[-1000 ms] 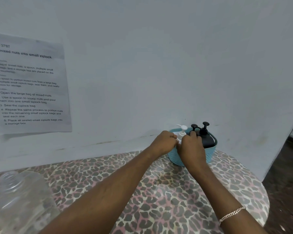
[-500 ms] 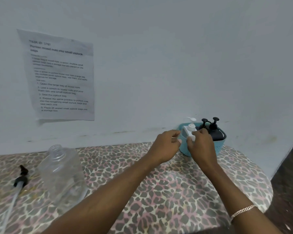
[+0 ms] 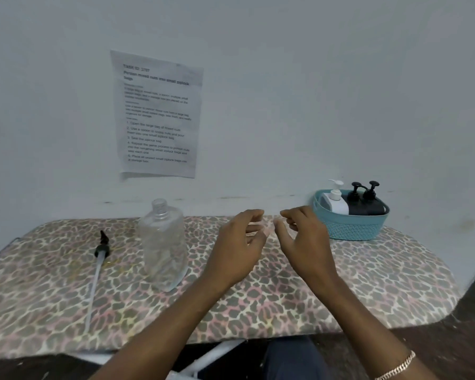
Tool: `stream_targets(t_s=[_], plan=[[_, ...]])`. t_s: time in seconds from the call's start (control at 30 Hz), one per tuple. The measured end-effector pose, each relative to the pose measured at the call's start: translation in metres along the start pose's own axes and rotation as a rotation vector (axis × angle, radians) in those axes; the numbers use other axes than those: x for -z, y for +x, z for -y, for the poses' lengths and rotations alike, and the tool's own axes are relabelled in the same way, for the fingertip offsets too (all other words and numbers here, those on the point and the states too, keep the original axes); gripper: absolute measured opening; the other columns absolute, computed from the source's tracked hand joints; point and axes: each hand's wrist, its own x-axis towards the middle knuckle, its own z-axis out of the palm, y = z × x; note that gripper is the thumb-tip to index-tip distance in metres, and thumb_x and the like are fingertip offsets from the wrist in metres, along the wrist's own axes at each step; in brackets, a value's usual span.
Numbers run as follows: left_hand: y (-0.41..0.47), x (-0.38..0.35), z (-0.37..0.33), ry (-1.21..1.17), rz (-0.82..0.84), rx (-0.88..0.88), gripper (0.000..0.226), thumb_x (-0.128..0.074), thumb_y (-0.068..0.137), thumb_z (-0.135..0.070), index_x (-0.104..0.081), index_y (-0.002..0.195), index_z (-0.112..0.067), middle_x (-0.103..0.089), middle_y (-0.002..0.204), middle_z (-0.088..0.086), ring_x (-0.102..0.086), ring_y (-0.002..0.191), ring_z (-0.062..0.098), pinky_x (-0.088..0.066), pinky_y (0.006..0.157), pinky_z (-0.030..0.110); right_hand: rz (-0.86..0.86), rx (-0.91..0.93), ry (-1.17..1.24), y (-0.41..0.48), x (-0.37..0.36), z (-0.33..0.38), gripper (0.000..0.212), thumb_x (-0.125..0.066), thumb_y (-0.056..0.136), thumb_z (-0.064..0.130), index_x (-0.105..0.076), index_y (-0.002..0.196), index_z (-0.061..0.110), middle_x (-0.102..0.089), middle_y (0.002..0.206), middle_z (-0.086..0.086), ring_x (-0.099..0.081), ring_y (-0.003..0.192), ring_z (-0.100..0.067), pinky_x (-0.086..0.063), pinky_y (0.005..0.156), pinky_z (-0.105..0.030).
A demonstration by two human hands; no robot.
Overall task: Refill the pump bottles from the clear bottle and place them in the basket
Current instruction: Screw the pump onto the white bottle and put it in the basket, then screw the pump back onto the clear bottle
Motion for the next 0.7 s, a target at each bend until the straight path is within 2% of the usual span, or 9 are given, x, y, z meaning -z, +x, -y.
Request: stream_targets(t_s=[0.13,0.4,0.5,0.7], plan=[[-0.032,0.027,0.000,0.031,-0.099,-0.012,0.036,-0.066,0.103,-0.020,-0.064,0.139,-0.023,-0.068,0.127,-0.015,-0.066,0.110,-0.004,-0.054,0.088,0.011,0.031,0.044,0.061,-0.022,-0.005,0.033,0.017,-0.070,0.098,0.024,-0.072,0.112,0.014,-0.064,0.104,0.006,-0.064,0.094,-0.009,-0.058,0.084,-0.036],[-0.085,0.083,-0.004,0.078,-0.271,-0.030,0.023,-0.069,0.101,-0.018,-0.069,0.124,-0.021,-0.072,0.108,-0.012,-0.070,0.093,0.000,-0.053,0.074,0.011,0.091,0.121,0.162,-0.046,-0.015,0.089,0.015,-0.069,0.098,0.023,-0.074,0.108,0.012,-0.065,0.100,0.006,-0.066,0.090,-0.009,-0.058,0.082,-0.036],[-0.103,0.108,-0.001,0.114,-0.328,-0.023,0.020,-0.069,0.101,-0.019,-0.069,0.120,-0.024,-0.072,0.103,-0.013,-0.072,0.088,0.004,-0.056,0.073,0.015,0.107,0.140,0.218,-0.048,-0.023,0.115,0.014,-0.069,0.098,0.022,-0.075,0.104,0.012,-0.067,0.098,0.006,-0.067,0.088,-0.007,-0.058,0.081,-0.034],[-0.131,0.159,0.011,0.156,-0.465,0.031,0.016,-0.069,0.100,-0.016,-0.070,0.115,-0.021,-0.072,0.097,-0.010,-0.074,0.080,0.008,-0.064,0.076,0.037,0.140,0.222,0.326,-0.041,-0.040,0.175,0.013,-0.069,0.098,0.022,-0.076,0.100,0.012,-0.068,0.096,0.004,-0.067,0.083,-0.006,-0.058,0.078,-0.025]])
